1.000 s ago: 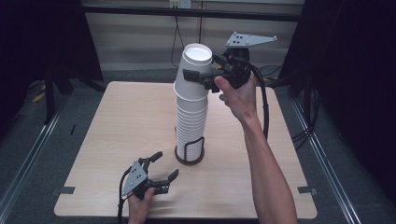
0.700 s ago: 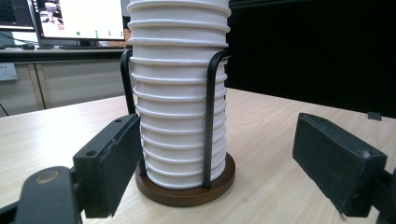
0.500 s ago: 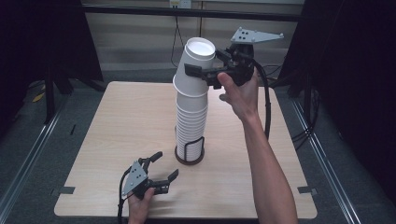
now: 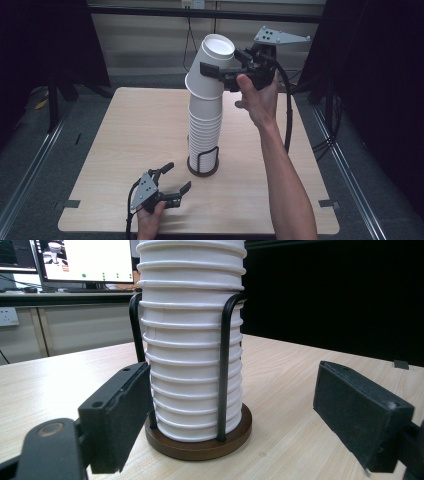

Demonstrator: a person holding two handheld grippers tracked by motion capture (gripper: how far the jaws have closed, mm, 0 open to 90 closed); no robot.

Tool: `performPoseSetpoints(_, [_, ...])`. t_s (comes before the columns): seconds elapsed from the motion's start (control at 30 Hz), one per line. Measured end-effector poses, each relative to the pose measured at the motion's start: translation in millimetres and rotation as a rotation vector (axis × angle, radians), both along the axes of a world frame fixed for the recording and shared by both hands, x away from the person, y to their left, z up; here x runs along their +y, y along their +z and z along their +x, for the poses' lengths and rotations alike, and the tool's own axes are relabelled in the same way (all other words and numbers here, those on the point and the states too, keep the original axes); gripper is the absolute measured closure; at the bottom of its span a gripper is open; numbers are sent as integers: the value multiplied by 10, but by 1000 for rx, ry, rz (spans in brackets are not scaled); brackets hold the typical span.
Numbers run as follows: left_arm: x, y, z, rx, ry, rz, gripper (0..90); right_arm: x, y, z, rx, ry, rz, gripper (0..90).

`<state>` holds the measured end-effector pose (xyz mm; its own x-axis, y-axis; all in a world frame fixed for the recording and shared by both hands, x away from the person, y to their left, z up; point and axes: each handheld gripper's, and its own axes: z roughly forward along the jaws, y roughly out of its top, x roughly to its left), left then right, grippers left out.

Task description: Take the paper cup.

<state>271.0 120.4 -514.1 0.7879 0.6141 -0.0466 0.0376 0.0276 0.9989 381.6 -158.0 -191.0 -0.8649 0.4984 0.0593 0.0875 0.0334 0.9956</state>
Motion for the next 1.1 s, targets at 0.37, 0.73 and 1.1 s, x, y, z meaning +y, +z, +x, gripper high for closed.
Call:
performPoseSetpoints(0.37, [8,4,10,-11,-3,12,157,-46,30,-23,-7,-2,32,209])
performPoseSetpoints(0.73, [-3,-1,-1,3,-4,-3,157,-129,65,-65,-18,-5,67,209])
performPoseSetpoints(1.1, [-2,0,-1,2,-2,-2,157,-255,104,-96,-27,-9,114,211])
